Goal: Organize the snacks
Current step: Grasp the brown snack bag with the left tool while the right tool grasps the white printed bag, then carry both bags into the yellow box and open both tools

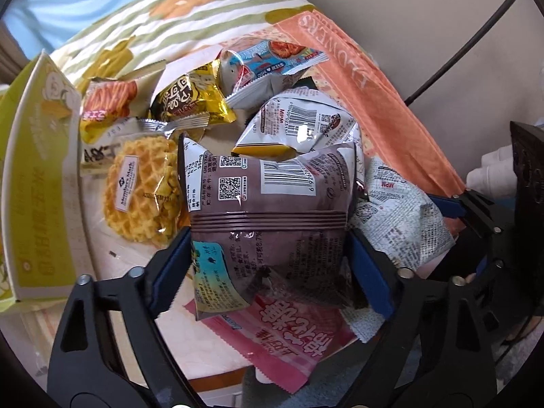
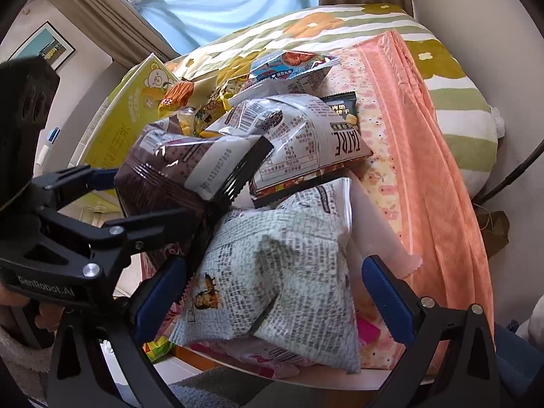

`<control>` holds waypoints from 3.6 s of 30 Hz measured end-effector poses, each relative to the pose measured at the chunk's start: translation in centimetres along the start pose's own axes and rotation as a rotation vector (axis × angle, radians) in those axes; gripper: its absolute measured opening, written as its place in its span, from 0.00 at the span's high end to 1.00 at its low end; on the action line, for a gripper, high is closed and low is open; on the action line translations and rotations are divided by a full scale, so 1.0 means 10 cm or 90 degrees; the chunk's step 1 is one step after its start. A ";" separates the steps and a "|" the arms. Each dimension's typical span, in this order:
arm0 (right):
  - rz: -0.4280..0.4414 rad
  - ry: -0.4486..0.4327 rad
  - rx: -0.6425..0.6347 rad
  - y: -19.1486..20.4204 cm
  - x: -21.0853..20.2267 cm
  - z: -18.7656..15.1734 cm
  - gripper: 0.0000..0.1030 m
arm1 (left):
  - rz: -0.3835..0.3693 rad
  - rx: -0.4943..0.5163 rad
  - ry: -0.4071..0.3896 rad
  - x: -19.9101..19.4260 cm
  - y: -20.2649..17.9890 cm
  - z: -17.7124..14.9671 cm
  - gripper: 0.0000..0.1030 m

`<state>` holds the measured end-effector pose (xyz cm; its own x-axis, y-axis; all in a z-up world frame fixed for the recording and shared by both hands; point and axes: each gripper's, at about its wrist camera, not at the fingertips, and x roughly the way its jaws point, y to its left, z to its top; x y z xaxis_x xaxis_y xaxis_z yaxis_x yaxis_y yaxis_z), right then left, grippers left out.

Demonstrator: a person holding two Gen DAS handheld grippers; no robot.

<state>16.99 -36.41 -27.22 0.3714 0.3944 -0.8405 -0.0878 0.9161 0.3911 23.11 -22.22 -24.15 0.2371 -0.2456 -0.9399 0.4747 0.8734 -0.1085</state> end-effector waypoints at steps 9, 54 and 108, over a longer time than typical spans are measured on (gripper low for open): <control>0.006 0.006 -0.008 -0.04 0.01 0.02 0.00 | 0.001 0.002 -0.025 -0.13 -0.01 -0.07 0.27; 0.038 -0.187 -0.091 1.73 -0.63 0.99 0.53 | 0.078 -0.145 -0.249 -1.91 2.17 -0.42 0.27; -0.034 -0.099 -0.142 3.43 0.97 1.13 0.00 | 0.107 -0.223 -0.143 -1.52 3.91 -1.21 0.00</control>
<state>27.99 -2.00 -17.74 0.5166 0.3453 -0.7835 -0.2598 0.9351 0.2409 27.81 20.78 -17.98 0.4828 -0.1401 -0.8645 0.1078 0.9891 -0.1001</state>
